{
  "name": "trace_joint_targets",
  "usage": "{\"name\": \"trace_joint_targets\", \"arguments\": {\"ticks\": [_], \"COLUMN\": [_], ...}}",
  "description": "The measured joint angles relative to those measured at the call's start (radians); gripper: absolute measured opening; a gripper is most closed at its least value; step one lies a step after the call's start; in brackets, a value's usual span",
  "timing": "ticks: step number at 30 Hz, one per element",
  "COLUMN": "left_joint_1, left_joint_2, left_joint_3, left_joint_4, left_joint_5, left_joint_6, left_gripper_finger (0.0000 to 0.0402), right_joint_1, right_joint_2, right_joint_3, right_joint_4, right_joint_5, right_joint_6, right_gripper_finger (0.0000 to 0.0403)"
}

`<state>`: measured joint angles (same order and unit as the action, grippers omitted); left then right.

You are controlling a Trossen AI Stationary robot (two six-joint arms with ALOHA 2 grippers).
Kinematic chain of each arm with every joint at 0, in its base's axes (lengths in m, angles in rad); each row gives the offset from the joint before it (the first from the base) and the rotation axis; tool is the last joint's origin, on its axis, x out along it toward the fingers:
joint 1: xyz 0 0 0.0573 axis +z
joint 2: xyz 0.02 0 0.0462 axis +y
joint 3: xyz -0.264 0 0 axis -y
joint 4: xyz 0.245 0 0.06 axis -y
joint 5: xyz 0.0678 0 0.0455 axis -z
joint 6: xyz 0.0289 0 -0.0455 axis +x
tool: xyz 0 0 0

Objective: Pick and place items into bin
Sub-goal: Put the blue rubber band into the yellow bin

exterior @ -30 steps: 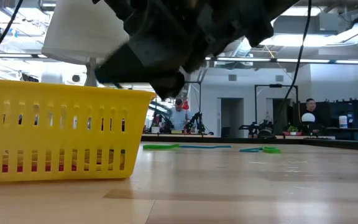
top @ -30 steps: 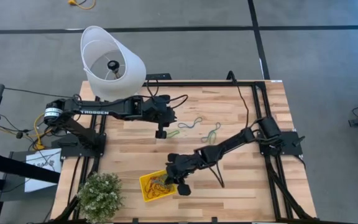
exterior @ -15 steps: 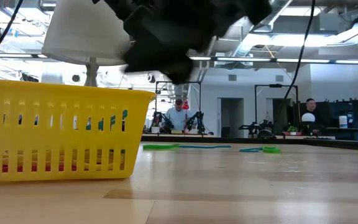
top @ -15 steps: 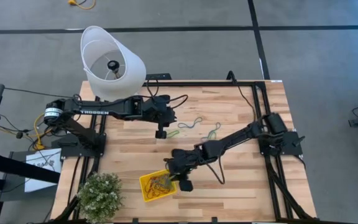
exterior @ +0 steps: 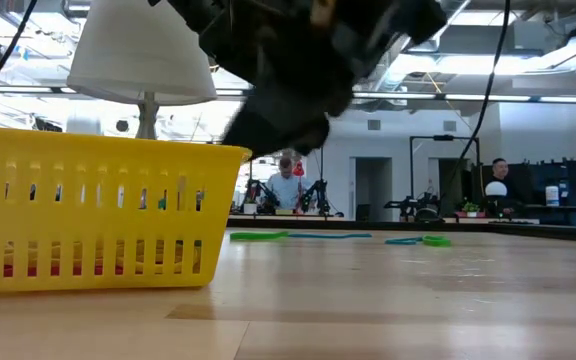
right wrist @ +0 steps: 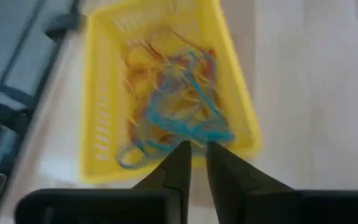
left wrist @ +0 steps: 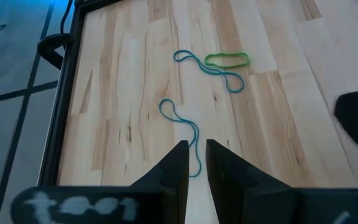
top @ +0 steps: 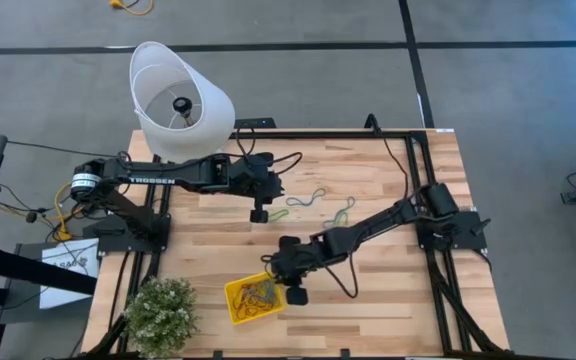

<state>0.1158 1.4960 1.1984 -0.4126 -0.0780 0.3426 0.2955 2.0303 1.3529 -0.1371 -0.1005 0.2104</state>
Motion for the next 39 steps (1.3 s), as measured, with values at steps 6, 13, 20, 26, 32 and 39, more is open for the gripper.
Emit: {"name": "trace_joint_targets", "arguments": {"ticks": [6, 13, 20, 26, 32, 39], "left_joint_1": [0.0, 0.0, 0.011, 0.07, 0.225, 0.314], "left_joint_2": [0.0, 0.0, 0.0, 0.0, 0.0, 0.103], "left_joint_3": [0.0, 0.0, 0.0, 0.0, 0.0, 0.002], "left_joint_4": [-0.006, -0.02, -0.016, -0.022, -0.011, 0.114], "left_joint_5": [0.0, 0.0, 0.002, 0.02, 0.314, 0.415], "left_joint_6": [-0.002, -0.022, -0.049, -0.052, -0.02, -0.116], "left_gripper_finger": [0.0044, 0.0044, 0.0045, 0.0045, 0.0045, 0.0045], "right_joint_1": [-0.02, -0.021, -0.015, -0.02, -0.042, -0.126], "right_joint_2": [-0.001, -0.007, -0.132, -0.344, -0.663, -1.069], "right_joint_3": [-0.006, -0.006, -0.006, -0.006, -0.006, -0.148], "right_joint_4": [0.022, 0.009, -0.146, -0.497, -0.838, -0.772], "right_joint_5": [-0.002, -0.006, 0.003, 0.255, 0.635, 0.657], "right_joint_6": [-0.001, -0.001, -0.008, -0.055, 0.031, 0.043], "right_gripper_finger": [0.0004, 0.0012, 0.0012, 0.0012, 0.0012, 0.0012]}}
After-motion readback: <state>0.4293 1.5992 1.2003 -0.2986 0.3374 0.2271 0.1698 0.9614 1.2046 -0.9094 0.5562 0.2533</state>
